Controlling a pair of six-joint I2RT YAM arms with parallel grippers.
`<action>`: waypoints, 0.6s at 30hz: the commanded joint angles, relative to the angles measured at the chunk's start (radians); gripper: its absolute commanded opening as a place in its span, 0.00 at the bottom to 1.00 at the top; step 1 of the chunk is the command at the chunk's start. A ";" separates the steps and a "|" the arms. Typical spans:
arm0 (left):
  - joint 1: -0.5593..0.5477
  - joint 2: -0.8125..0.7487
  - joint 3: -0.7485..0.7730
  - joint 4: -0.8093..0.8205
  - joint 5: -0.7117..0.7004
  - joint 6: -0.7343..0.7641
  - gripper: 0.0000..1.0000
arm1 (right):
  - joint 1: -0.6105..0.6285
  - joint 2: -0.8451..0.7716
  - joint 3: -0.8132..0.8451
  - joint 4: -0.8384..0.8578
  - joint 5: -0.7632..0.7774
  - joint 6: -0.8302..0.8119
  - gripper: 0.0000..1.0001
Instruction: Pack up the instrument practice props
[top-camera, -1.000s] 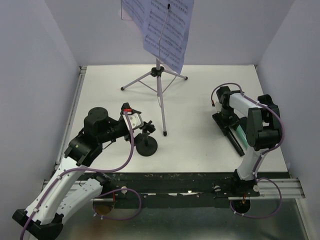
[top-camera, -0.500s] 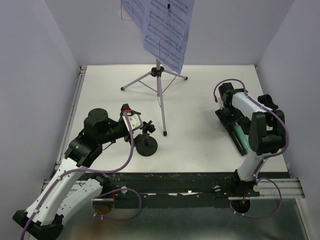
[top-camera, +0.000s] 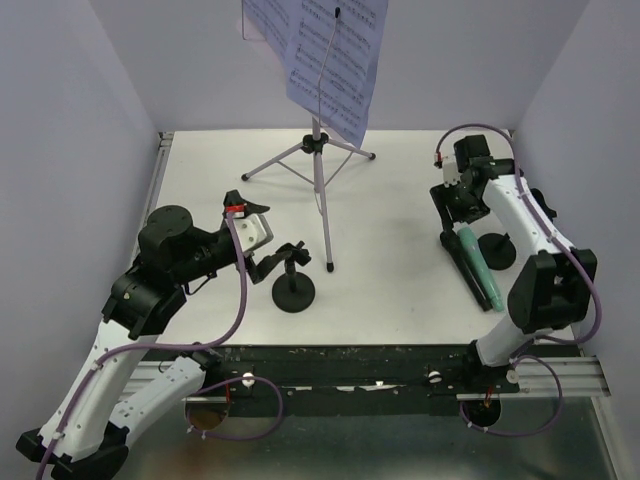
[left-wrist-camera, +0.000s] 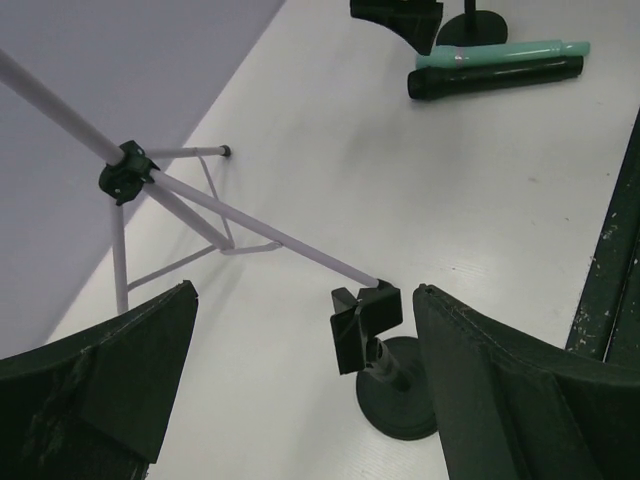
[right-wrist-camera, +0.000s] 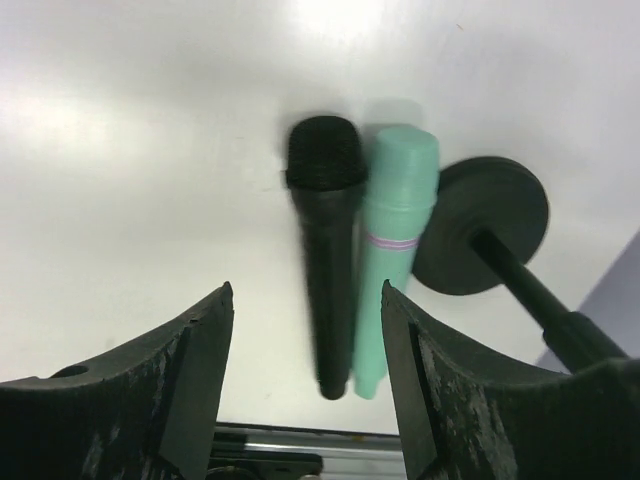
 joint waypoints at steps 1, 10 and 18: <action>0.007 0.008 0.055 -0.197 -0.111 0.006 0.99 | 0.010 -0.139 0.027 -0.087 -0.333 0.025 0.67; 0.042 0.035 0.130 -0.397 -0.014 0.000 0.99 | 0.214 -0.474 -0.214 0.231 -0.971 -0.238 0.76; 0.050 0.081 0.154 -0.579 -0.118 0.124 0.99 | 0.490 -0.342 -0.154 0.558 -0.942 -0.197 0.76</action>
